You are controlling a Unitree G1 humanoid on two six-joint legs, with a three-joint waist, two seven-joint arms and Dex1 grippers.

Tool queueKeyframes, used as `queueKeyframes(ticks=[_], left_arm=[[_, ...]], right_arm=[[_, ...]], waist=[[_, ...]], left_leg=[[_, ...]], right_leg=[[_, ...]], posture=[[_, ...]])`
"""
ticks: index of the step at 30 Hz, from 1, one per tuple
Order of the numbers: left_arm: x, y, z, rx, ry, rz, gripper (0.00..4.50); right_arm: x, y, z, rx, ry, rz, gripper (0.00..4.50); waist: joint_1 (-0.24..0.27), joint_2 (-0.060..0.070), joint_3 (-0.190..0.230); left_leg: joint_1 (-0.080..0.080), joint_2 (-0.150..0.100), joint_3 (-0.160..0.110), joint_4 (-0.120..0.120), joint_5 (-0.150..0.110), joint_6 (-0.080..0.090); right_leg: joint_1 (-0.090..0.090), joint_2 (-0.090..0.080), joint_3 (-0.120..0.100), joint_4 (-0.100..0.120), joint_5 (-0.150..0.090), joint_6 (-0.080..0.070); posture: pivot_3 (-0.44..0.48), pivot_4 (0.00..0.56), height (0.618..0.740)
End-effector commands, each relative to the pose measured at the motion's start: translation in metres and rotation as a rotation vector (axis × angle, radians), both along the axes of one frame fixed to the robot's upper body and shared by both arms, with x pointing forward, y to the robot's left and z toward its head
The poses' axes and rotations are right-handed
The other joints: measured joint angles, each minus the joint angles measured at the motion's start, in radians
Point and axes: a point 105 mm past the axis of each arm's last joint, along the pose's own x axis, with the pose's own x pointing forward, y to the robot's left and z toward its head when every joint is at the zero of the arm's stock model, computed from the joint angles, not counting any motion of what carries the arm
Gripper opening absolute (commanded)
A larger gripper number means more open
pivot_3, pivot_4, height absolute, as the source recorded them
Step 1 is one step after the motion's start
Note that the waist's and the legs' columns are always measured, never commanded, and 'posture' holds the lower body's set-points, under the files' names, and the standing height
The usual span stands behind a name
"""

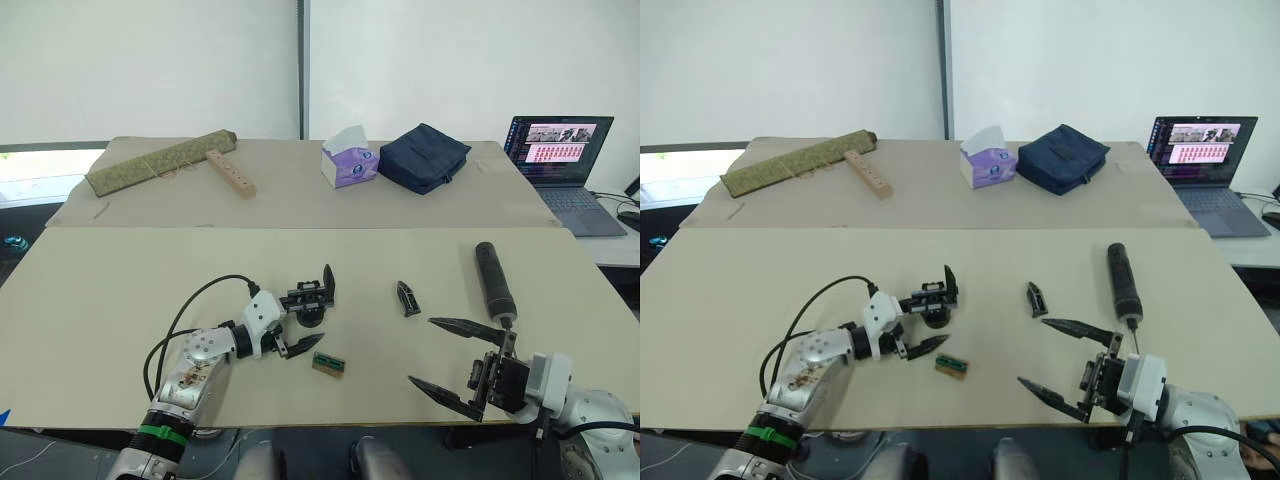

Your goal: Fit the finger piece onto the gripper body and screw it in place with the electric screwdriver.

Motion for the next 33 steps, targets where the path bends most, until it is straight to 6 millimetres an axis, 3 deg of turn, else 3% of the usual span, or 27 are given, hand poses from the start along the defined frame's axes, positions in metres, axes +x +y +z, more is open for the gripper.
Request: queueKeyframes(ticks=[1,6,10,17,26,29,32,33], left_arm=[[0.001,0.02,-0.003,0.037,0.049,-0.074,4.46],[0.016,0.034,0.009,0.043,0.079,-0.179,4.46],[0.02,0.025,0.006,0.113,0.084,-0.304,4.46],[0.023,-0.004,0.009,0.066,0.05,-0.434,4.46],[0.031,-0.01,0.001,0.076,0.066,-0.409,4.46],[0.033,-0.011,0.007,0.02,0.049,-0.389,3.63],[0.03,-0.016,0.026,-0.092,0.022,-0.388,2.29],[0.03,-0.018,0.033,-0.131,0.013,-0.353,2.29]], right_arm=[[-0.001,-0.001,0.011,-0.001,-0.035,0.001,4.5],[-0.001,-0.001,0.013,-0.006,-0.034,0.001,4.5],[-0.001,-0.001,0.015,-0.012,-0.033,0.0,4.5],[-0.009,0.002,0.018,-0.015,-0.016,-0.021,4.5],[-0.01,-0.001,0.023,-0.034,-0.015,-0.043,4.5],[-0.011,-0.002,0.022,-0.037,-0.013,-0.049,4.5],[-0.011,-0.003,0.021,-0.04,-0.013,-0.056,4.5],[-0.011,-0.004,0.021,-0.039,-0.014,-0.061,4.5]], waist=[[-0.001,0.0,0.0],[0.0,0.0,0.0],[0.005,0.0,0.0],[0.017,-0.001,0.0],[0.019,-0.001,0.0],[0.019,-0.001,0.0],[0.018,-0.001,0.0],[0.017,0.0,0.0]], left_leg=[[0.0,0.0,0.0,0.0,0.0,0.0],[0.0,0.0,0.0,0.0,0.0,0.0],[-0.002,-0.001,0.0,0.0,0.0,0.0],[-0.005,-0.002,-0.001,0.001,0.0,0.0],[-0.004,-0.002,-0.002,0.002,0.0,0.0],[-0.004,-0.002,-0.002,0.002,0.0,0.0],[-0.005,-0.002,-0.002,0.002,0.0,0.0],[-0.005,-0.002,-0.002,0.002,0.0,0.0]], right_leg=[[0.0,0.0,0.0,0.0,0.0,0.0],[-0.001,0.001,0.0,0.001,-0.001,-0.001],[-0.001,0.0,0.0,-0.001,-0.001,-0.001],[-0.002,0.0,-0.001,-0.002,0.0,0.0],[-0.001,0.0,-0.001,-0.001,0.0,0.001],[-0.001,0.0,-0.001,-0.001,0.0,0.001],[-0.001,0.0,-0.001,-0.001,0.0,0.001],[-0.002,0.0,-0.001,-0.001,0.0,0.001]], posture=[[0.0,0.15,0.74],[0.0,0.15,0.74],[0.0,0.15,0.74],[0.0,0.15,0.74],[0.0,0.15,0.74],[0.0,0.15,0.74],[0.0,0.15,0.74],[0.0,0.15,0.74]])
